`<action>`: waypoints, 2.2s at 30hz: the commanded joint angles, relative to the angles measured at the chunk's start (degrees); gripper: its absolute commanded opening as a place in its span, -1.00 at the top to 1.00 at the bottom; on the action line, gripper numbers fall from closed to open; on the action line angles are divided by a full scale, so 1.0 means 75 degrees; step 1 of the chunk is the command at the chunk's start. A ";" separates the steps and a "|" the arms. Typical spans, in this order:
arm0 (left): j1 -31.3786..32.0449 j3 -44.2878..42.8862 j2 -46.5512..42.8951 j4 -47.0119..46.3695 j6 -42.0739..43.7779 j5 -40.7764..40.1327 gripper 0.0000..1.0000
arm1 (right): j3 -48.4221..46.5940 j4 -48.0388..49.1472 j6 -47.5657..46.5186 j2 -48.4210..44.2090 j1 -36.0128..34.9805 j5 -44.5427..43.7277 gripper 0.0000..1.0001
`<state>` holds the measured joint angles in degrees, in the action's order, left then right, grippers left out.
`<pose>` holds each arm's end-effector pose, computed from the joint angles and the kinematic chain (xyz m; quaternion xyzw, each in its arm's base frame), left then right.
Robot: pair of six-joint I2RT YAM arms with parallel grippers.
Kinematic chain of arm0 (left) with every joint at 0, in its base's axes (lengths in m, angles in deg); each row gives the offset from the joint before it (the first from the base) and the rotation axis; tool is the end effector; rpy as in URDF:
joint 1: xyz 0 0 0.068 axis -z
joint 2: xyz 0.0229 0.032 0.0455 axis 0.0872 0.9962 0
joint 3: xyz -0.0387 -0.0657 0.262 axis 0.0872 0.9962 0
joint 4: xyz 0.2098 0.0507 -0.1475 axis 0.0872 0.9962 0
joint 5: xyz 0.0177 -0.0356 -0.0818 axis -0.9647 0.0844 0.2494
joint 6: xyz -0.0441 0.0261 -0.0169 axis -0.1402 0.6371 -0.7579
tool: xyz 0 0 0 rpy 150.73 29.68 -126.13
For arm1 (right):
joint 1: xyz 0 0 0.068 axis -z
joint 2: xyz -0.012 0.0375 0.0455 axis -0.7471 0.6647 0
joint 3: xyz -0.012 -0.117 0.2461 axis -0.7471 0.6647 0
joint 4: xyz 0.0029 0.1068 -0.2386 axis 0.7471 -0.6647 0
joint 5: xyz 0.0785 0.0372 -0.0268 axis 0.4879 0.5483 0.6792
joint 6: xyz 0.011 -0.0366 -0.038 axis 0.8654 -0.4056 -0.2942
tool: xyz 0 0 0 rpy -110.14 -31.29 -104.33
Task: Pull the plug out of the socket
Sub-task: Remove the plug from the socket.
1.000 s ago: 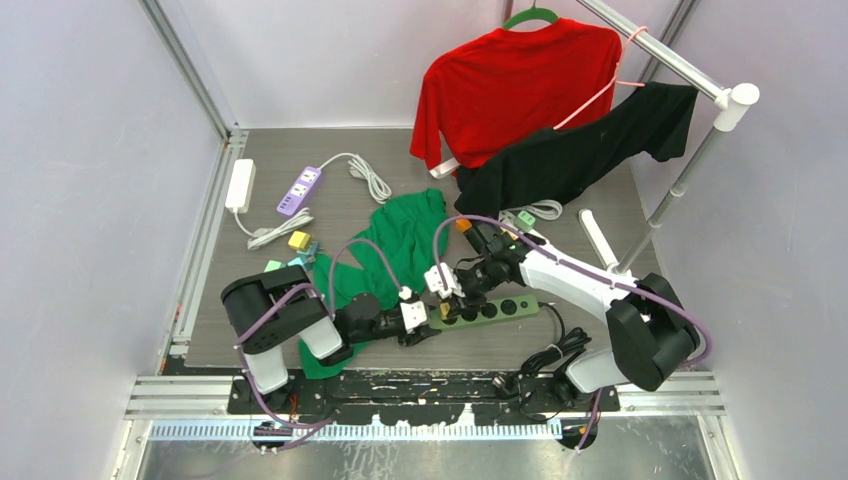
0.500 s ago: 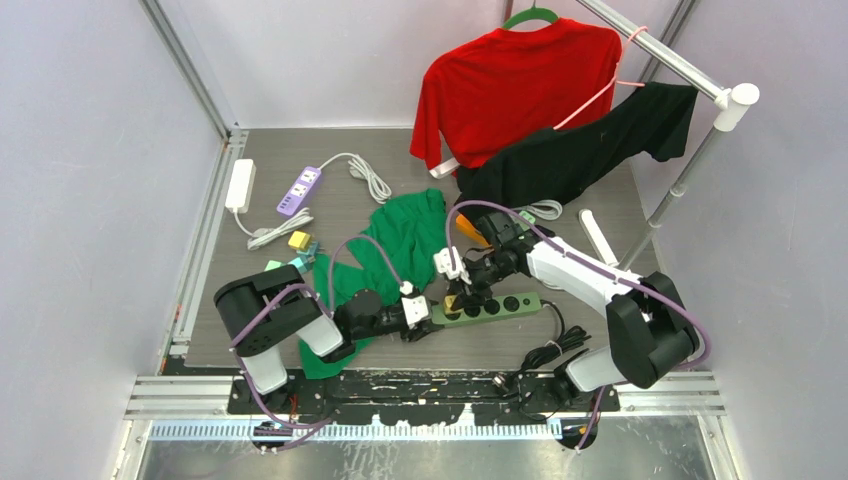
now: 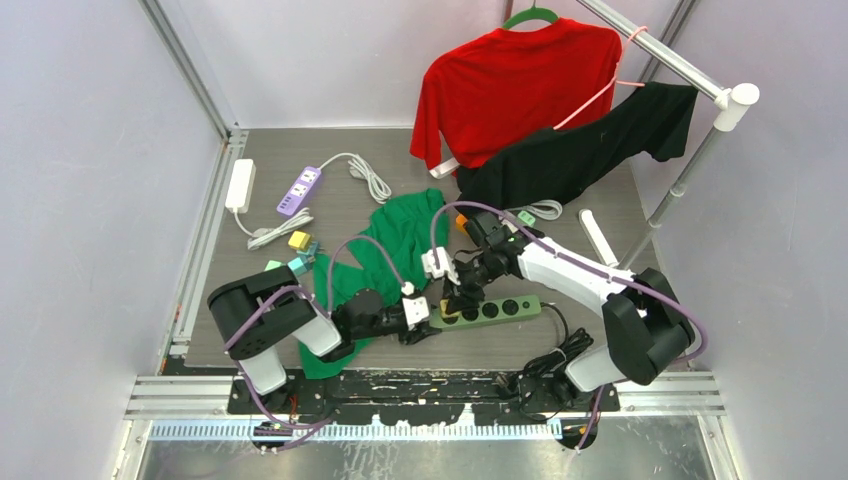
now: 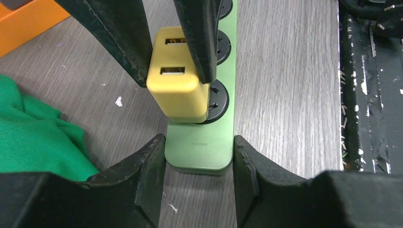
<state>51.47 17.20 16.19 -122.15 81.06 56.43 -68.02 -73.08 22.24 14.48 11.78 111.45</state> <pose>0.1317 -0.2188 0.1093 0.5060 0.6104 -0.3530 0.4968 0.2009 0.1803 0.2085 -0.7070 0.5697 0.3388 0.2467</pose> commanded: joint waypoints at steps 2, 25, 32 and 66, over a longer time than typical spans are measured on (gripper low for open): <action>-0.0134 0.0014 0.0042 0.0809 0.0041 -0.0443 1.00 | -0.0158 -0.0202 0.0029 -0.0618 0.0700 0.0489 0.99; -0.0133 0.0002 -0.0254 0.1174 -0.0149 -0.0569 1.00 | -0.0200 -0.0623 -0.0548 -0.0692 0.0714 0.0663 0.98; -0.0134 0.0025 -0.0332 0.1141 -0.0209 -0.0531 1.00 | 0.0018 -0.2703 -0.3584 -0.0751 0.0485 0.1193 0.99; -0.0134 -0.0149 -0.0761 0.1967 -0.0257 -0.0524 1.00 | -0.0272 -0.0008 0.0670 -0.0913 -0.0259 0.1286 0.99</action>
<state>51.88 15.52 10.42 -114.17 79.29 57.81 -67.69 -79.13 11.86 10.57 12.15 114.99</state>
